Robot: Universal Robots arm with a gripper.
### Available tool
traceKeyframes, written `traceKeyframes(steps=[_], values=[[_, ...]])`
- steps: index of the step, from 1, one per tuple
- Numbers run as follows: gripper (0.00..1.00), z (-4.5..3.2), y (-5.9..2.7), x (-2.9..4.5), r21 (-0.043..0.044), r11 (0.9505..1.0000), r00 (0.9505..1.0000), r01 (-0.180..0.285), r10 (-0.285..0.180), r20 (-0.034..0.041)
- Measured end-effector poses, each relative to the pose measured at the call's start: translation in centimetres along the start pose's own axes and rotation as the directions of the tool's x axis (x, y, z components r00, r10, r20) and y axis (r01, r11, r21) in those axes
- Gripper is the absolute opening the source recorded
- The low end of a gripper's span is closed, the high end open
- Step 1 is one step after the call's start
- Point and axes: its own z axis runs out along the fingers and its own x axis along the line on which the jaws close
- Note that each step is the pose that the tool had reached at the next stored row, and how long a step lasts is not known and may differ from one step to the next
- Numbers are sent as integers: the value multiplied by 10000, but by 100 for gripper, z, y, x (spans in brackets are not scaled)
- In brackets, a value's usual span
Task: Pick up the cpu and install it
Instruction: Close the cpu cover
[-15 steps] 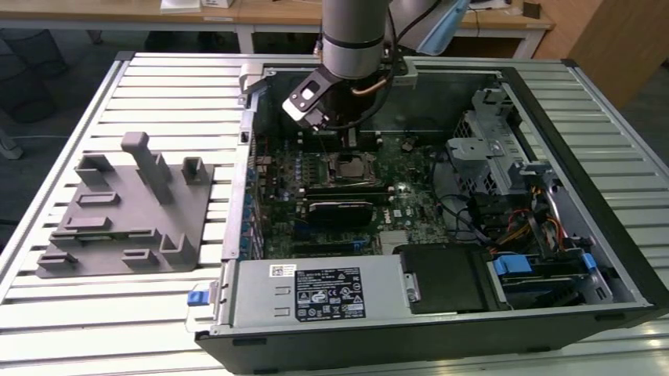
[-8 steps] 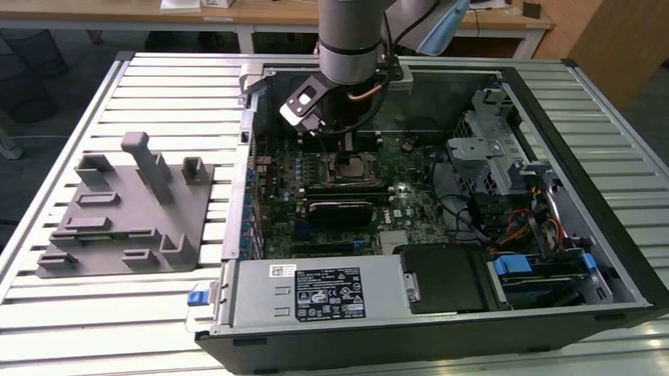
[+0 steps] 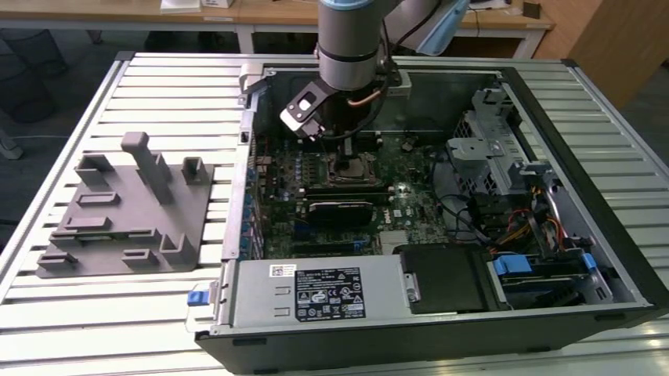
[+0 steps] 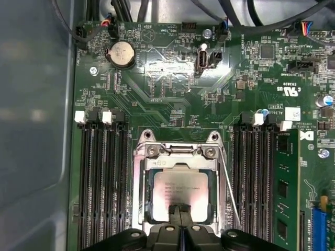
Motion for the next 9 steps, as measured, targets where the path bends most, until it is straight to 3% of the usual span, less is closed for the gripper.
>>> traceKeyframes(steps=[9], values=[[11, 31, 43, 0, 9, 10000, 10000, -1, 1, 0]])
